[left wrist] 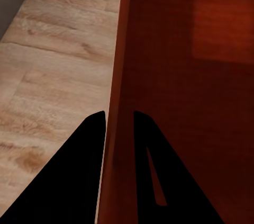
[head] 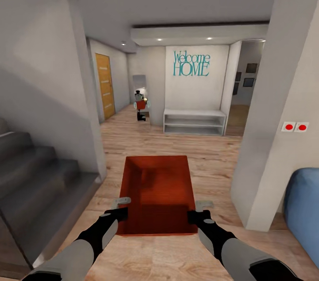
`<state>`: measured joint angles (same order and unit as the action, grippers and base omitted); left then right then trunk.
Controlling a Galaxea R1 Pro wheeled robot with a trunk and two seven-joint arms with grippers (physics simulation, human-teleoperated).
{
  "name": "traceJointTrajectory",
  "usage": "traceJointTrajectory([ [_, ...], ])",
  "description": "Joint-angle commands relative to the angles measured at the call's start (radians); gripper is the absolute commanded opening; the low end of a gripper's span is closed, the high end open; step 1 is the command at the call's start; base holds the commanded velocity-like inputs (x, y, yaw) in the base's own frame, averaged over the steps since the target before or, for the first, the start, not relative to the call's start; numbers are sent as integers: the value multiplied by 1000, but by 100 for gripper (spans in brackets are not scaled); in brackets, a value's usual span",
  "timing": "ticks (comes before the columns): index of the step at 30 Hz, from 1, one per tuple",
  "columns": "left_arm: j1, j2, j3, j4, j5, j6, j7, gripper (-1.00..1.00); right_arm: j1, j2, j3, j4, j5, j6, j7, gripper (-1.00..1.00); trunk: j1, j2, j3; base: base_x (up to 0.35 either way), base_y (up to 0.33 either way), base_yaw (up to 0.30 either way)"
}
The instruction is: Move the two storage containers from the living room to the garage. In the garage, place one container on the floor and stack the other container on top of it (either order is fine).
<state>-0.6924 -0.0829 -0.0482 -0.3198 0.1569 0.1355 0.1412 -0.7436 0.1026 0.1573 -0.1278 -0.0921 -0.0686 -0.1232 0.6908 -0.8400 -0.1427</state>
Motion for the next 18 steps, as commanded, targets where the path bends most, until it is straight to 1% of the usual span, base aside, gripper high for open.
traceJointTrajectory([
  [1,-1,7,22,-38,-16,0,17,-100,0,-6,-8,4,-14,-5,-7,-100,1,-1,-2,323,0,0],
  [18,-1,9,22,-38,-16,-1,17,-100,0,-6,-8,4,-14,-4,-7,-100,1,-1,-2,323,0,0],
])
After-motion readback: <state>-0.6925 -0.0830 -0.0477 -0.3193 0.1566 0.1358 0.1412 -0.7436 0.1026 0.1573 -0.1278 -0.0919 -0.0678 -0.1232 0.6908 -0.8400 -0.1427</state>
